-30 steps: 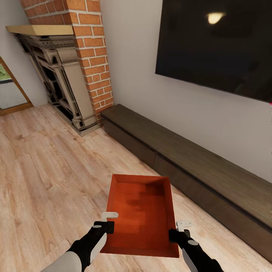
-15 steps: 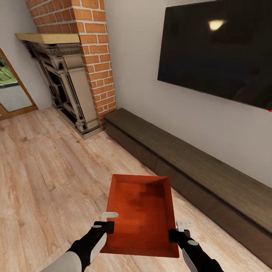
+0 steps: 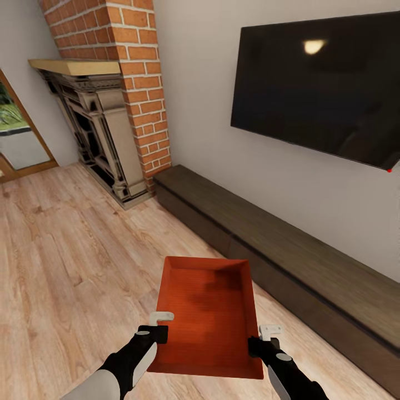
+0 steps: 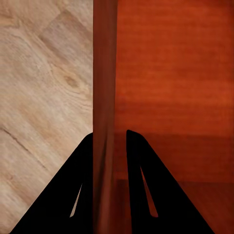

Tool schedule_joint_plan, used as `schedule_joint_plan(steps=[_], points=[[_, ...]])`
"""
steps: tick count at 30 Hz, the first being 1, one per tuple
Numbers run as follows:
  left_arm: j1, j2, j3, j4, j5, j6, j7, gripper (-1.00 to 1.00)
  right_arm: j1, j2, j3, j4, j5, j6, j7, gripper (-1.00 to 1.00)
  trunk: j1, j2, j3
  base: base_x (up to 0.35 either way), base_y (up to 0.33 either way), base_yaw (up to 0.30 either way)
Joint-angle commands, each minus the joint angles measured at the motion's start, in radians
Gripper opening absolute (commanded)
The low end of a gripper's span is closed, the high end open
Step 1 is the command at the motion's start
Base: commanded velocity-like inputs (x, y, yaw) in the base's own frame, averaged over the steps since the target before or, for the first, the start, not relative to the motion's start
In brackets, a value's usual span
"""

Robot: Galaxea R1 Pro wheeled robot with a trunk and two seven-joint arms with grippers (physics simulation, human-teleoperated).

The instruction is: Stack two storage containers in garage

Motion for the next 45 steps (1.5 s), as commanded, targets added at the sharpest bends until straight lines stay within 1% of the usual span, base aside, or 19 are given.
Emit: schedule_joint_plan(steps=[1,45], points=[[0.0,0.002,-0.03,-0.001,0.029,0.003,-0.036,-1.0,-0.001,-0.006,0.007,-0.002,-0.002,0.005,-0.005,-1.0,-0.004,0.007,0.004,0.0,0.0,0.0],[0.0,0.002,-0.03,-0.001,0.029,0.005,-0.038,-1.0,-0.001,-0.006,0.008,-0.002,-0.004,0.005,-0.005,-1.0,-0.173,0.315,0.213,0.0,0.0,0.0]])
